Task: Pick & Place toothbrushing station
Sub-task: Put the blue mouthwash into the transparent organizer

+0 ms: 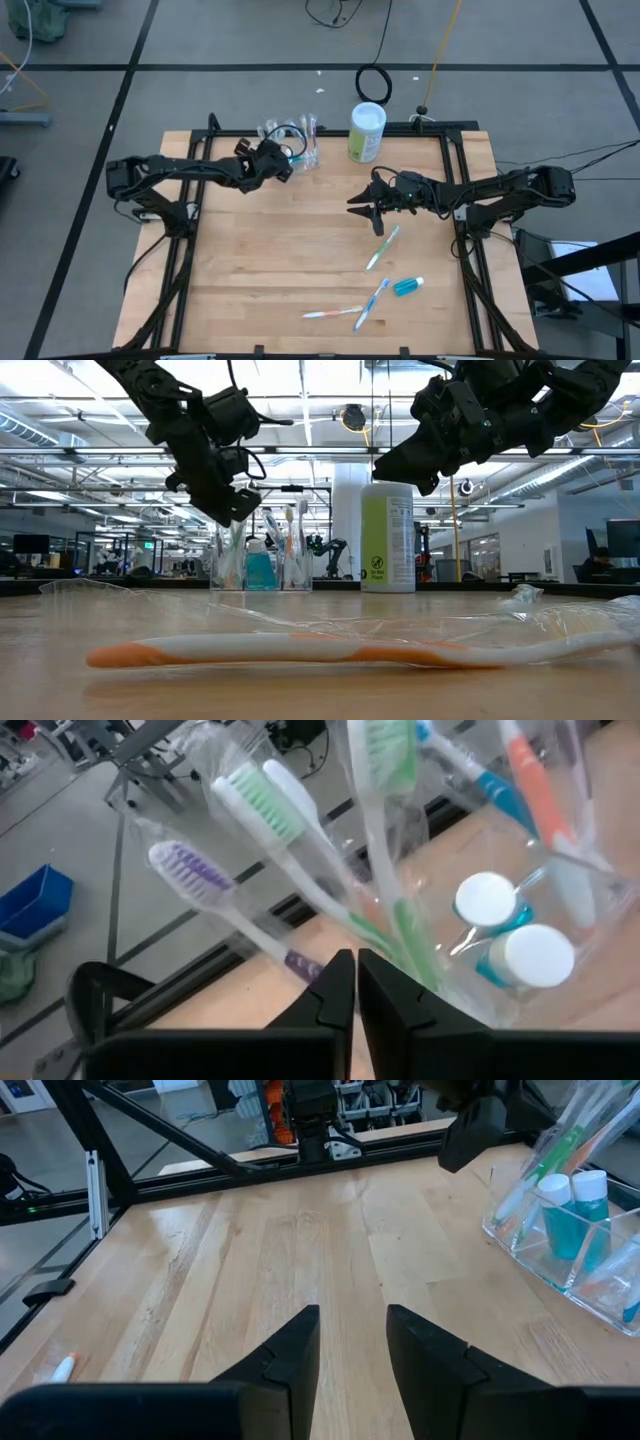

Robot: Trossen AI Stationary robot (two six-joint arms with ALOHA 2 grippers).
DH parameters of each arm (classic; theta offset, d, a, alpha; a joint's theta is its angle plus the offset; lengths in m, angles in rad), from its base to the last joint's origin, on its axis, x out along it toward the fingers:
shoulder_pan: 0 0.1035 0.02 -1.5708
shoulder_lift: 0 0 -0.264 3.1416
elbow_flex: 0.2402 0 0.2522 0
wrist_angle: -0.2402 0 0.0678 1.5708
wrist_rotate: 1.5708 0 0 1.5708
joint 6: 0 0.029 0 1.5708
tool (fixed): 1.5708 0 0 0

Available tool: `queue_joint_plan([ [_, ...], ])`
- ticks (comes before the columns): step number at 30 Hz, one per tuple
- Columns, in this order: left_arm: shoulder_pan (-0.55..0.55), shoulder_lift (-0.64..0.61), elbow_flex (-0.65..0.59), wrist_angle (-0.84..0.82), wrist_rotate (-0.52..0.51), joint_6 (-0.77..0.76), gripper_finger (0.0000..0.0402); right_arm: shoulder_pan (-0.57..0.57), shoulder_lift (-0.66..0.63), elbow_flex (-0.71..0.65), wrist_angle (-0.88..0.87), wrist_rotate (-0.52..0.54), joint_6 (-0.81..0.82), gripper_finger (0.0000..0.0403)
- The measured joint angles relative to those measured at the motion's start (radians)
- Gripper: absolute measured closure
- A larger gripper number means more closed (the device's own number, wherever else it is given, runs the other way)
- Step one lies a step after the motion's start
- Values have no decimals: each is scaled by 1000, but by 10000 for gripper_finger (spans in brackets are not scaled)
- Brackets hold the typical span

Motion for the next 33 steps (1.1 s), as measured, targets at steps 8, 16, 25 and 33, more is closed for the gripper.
queue_joint_plan([
  [8, 0, 0, 0, -26, 0, -41, 323, 0, 0, 0, 0, 0, 0, 291],
  [16, -69, -86, -1, -60, 4, -82, 287, 0, 0, 0, -1, 0, 0, 291],
  [25, -189, -236, -1, -60, 287, -102, 286, 0, 0, 0, 0, 0, 0, 291],
  [33, -299, -188, 0, -32, 479, -104, 286, 0, 0, 0, -29, -11, -6, 291],
])
